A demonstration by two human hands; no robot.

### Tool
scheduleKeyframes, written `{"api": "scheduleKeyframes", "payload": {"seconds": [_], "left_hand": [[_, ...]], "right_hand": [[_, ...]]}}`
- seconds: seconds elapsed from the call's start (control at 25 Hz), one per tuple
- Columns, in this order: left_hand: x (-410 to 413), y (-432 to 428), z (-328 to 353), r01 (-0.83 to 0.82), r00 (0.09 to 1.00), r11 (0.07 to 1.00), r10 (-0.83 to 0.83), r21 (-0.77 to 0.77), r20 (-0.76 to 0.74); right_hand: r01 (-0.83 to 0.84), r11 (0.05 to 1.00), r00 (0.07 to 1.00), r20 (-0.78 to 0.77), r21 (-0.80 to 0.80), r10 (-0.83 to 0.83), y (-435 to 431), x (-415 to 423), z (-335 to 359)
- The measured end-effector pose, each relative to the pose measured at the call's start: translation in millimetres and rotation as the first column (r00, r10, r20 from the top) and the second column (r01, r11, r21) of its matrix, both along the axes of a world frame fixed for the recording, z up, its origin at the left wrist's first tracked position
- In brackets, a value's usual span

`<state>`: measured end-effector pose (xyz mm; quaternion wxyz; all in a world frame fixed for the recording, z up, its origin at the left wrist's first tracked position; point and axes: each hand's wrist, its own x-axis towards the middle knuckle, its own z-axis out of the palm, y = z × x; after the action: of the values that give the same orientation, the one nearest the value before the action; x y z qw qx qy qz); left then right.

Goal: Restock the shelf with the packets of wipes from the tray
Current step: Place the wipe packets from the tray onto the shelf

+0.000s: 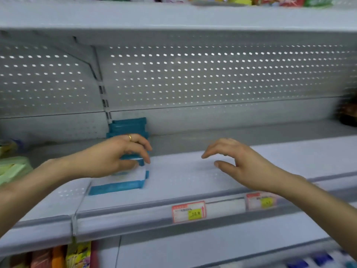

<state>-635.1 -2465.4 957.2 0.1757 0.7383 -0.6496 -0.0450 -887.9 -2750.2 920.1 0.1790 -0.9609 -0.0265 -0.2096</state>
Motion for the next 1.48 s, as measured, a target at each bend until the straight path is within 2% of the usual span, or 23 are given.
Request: {"api": "scheduleKeyframes", "payload": {"seconds": [0.24, 0.36, 0.52, 0.72, 0.96, 1.2, 1.32, 1.48], "left_hand": [[-116, -101, -10, 0.321, 0.946, 0.943, -0.325, -0.090, -0.026], [-174, -159, -38, 0.492, 0.870, 0.869, -0.493, -0.056, -0.002], [-241, -219, -81, 0.588, 0.809, 0.808, -0.587, -0.032, 0.036], [-300, -262, -136, 0.632, 0.774, 0.773, -0.633, 0.053, -0.001], [-324, -293, -191, 0.617, 0.784, 0.766, -0.619, 0.179, -0.050], [-317, -301, -205, 0.594, 0.799, 0.769, -0.597, 0.234, -0.066], [-317, -303, -208, 0.584, 0.806, 0.776, -0.588, 0.239, -0.064], [-320, -307, -213, 0.595, 0.800, 0.767, -0.595, 0.241, -0.083]], "right_hand": [[0.230, 0.973, 0.973, -0.001, 0.032, -0.230, -35, -99, -13], [0.378, 0.917, 0.926, -0.032, 0.127, -0.377, -56, -164, -31], [0.556, 0.819, 0.831, -0.123, 0.143, -0.542, -75, -250, -70], [0.703, 0.702, 0.702, -0.272, 0.114, -0.659, -90, -322, -138], [0.785, 0.615, 0.512, -0.480, -0.075, -0.712, -100, -362, -217], [0.778, 0.612, 0.493, -0.465, -0.143, -0.735, -105, -364, -252], [0.734, 0.641, 0.505, -0.452, -0.222, -0.735, -105, -358, -255], [0.677, 0.706, 0.542, -0.509, -0.208, -0.669, -100, -348, -267]]}}
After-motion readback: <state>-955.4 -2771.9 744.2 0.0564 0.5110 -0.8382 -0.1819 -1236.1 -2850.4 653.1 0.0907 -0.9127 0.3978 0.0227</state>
